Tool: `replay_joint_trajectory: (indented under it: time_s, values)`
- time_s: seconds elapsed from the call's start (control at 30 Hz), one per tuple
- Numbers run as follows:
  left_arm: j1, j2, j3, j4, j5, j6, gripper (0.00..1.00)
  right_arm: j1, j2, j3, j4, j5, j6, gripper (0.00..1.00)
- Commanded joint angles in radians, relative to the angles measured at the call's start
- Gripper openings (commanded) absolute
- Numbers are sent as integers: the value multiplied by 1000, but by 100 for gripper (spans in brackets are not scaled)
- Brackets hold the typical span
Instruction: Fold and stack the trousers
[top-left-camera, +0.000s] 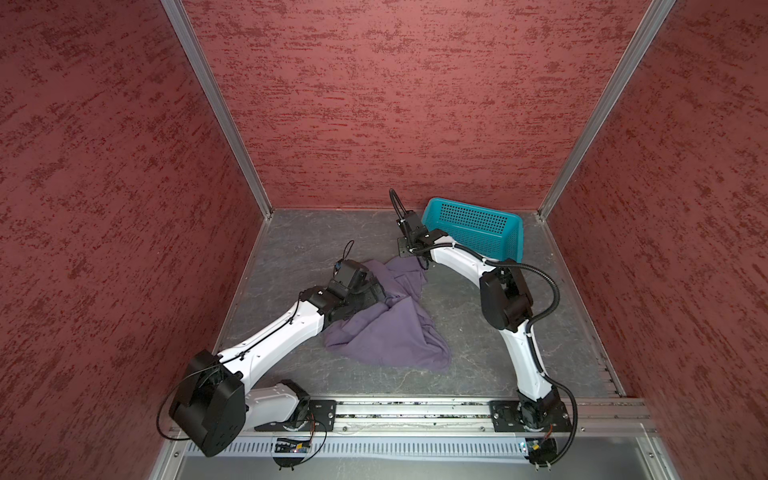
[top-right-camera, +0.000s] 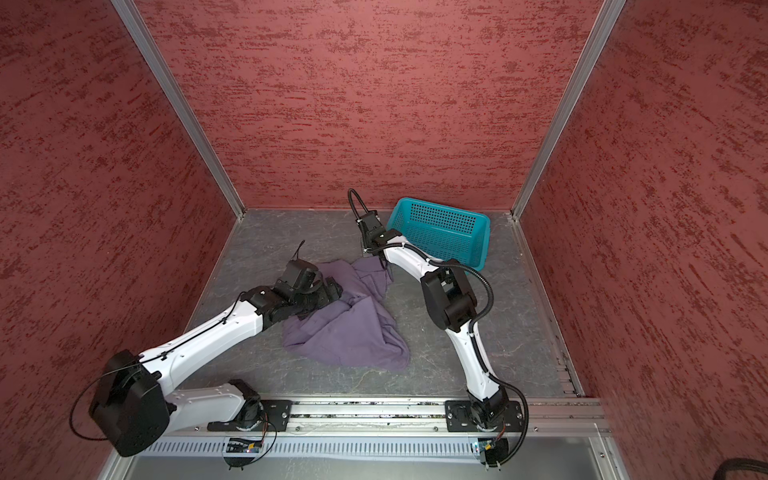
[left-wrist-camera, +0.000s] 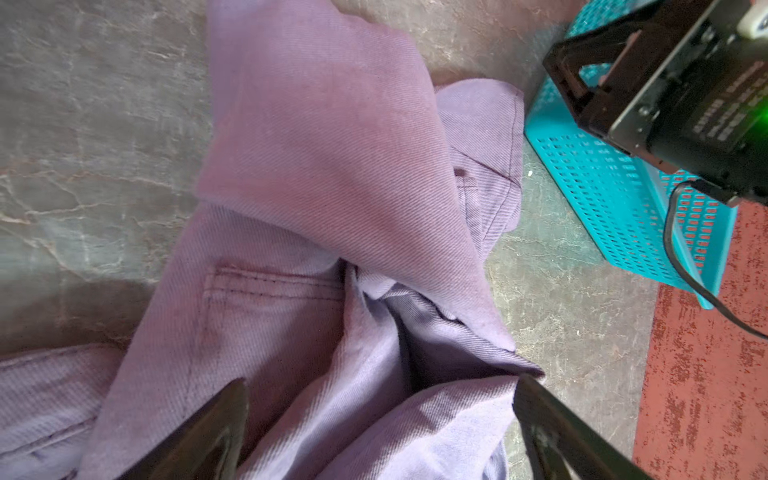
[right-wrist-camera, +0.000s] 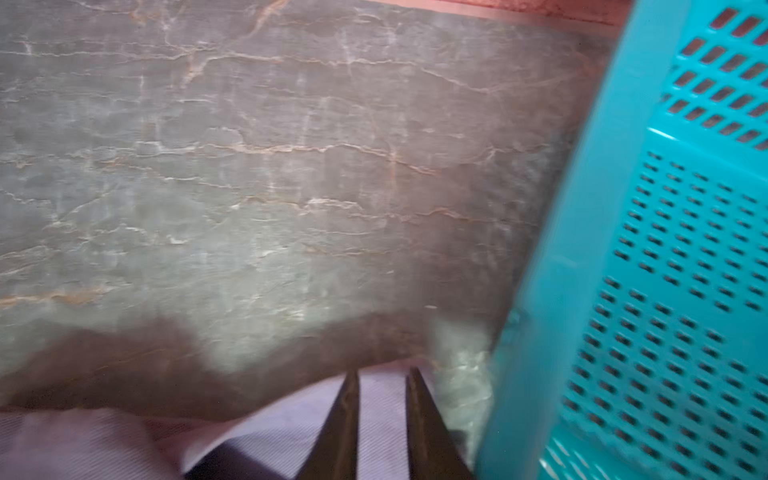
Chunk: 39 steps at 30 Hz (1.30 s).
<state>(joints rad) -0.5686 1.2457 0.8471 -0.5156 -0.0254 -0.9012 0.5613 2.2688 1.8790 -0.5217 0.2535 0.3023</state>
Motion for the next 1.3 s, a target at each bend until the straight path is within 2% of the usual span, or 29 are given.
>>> replay_joint_trajectory:
  time_s: [0.0, 0.17, 0.37, 0.5, 0.63, 0.73, 0.83, 0.93, 1.07, 1.13, 1.27]
  values:
    - [13, 28, 19, -15, 3, 0, 100, -64, -105, -103, 9, 46, 19, 23]
    - [14, 73, 58, -5, 26, 10, 100, -93, -209, -231, 58, 44, 17, 25]
    - [12, 76, 77, -6, 41, 15, 100, -130, -245, -262, 29, 77, 19, 27]
    - [14, 29, 64, -40, 23, 29, 100, -202, -288, -324, 47, 6, 56, 27]
    - [41, -39, 49, -85, 17, 53, 100, -214, -364, -403, 77, -24, 82, 27]
    - [85, -94, 36, -116, 27, 72, 100, -206, -432, -465, 117, -168, 111, 31]
    - [124, -157, 8, -155, 16, 76, 100, -160, -494, -524, 180, -273, 125, 35]
    - [146, -244, -47, -203, -15, 66, 100, -70, -531, -553, 191, -347, 128, 49]
    - [219, -353, -110, -231, 50, 73, 100, 44, -576, -634, 264, -467, 171, 69]
    - [241, -378, -129, -242, 57, 76, 100, 100, -575, -660, 295, -480, 185, 76]
    - [251, -375, -193, -165, 137, 55, 100, 191, -475, -643, 318, -492, 199, 78]
